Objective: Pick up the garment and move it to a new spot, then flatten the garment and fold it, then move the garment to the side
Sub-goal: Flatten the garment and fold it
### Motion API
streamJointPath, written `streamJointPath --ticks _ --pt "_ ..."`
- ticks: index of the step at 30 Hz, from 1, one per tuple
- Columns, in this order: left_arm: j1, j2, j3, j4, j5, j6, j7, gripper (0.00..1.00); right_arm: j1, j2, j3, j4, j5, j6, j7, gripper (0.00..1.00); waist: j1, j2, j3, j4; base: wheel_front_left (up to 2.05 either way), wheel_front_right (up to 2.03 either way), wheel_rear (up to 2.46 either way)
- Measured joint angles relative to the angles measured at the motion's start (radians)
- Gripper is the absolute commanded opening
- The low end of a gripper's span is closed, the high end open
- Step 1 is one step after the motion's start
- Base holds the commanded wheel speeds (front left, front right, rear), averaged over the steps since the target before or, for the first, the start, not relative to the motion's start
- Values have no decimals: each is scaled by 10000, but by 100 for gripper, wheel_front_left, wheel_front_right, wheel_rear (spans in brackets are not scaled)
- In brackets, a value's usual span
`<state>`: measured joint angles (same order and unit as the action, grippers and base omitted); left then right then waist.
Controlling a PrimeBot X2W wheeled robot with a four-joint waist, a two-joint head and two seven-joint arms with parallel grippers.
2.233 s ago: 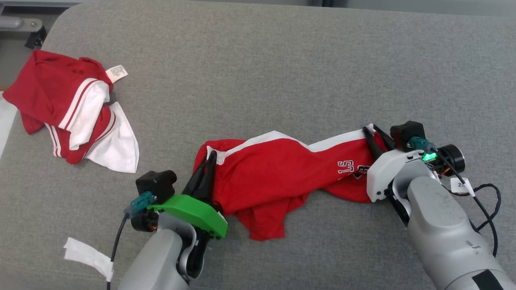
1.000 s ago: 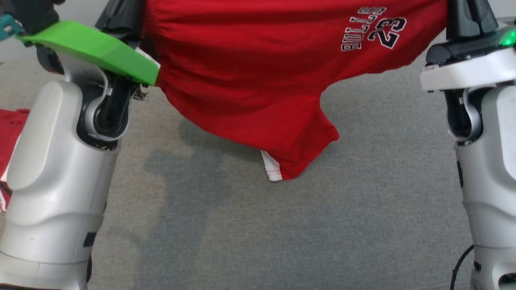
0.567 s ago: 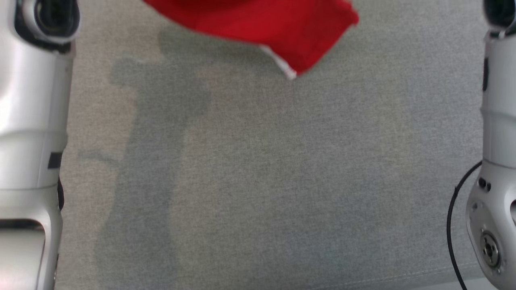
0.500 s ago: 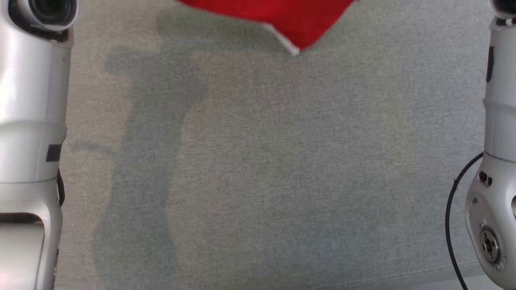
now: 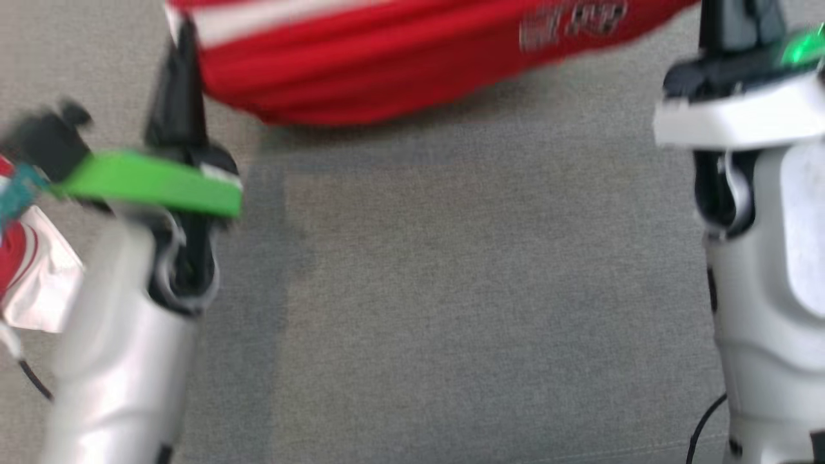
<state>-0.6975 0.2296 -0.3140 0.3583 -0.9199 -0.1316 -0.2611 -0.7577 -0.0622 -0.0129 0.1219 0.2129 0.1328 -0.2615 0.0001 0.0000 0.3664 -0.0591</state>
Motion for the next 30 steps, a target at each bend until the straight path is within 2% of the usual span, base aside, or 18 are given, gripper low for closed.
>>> streamJointPath --ticks 9,14,22,30 --pt "3507 -966 441 -431 775 -4 2 0 3495 54 -86 -249 1091 4 0 0 0 0 -1210 205 0 0 0" --pt "4750 -1156 401 -571 1342 -6 2 0 4947 82 -217 -232 1317 4 0 0 0 0 -1932 283 0 0 0" --pt "6798 -1553 917 -769 1822 -52 4 0 6888 163 -353 -384 1760 38 13 0 -1 0 -3136 318 0 0 0" --pt "7905 -1710 892 -999 2174 -61 6 0 8209 188 -506 -642 1964 40 15 0 -1 0 -3715 363 0 0 0"
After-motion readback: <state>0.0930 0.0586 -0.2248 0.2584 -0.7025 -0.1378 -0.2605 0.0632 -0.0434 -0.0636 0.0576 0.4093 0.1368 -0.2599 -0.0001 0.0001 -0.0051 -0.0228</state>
